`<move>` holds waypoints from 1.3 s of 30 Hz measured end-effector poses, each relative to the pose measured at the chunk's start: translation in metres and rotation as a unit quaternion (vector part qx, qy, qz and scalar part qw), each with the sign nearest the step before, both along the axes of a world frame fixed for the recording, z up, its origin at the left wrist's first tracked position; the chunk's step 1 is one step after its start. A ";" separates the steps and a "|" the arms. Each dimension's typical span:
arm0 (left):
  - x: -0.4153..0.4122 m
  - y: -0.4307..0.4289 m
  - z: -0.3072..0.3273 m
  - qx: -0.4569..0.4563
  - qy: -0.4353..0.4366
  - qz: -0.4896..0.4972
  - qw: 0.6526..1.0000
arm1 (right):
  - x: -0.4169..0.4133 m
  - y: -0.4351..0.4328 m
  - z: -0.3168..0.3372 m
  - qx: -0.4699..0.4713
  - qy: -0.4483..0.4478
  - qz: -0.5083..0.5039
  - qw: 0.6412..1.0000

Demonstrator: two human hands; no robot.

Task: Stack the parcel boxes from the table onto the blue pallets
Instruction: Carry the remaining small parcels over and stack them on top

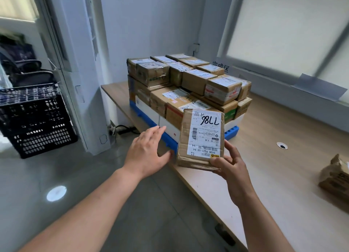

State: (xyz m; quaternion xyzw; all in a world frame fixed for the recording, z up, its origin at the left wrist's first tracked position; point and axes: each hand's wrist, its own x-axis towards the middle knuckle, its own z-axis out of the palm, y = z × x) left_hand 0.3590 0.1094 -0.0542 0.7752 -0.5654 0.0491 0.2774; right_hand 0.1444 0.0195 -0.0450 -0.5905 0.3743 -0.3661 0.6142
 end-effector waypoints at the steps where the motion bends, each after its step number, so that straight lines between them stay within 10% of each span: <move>1: 0.007 -0.001 0.000 -0.001 -0.001 0.001 1.000 | 0.006 -0.002 0.000 0.002 0.000 0.001 1.000; 39: 0.252 -0.205 0.046 -0.034 -0.071 -0.109 0.991 | 0.244 -0.162 0.036 0.009 -0.039 -0.127 0.991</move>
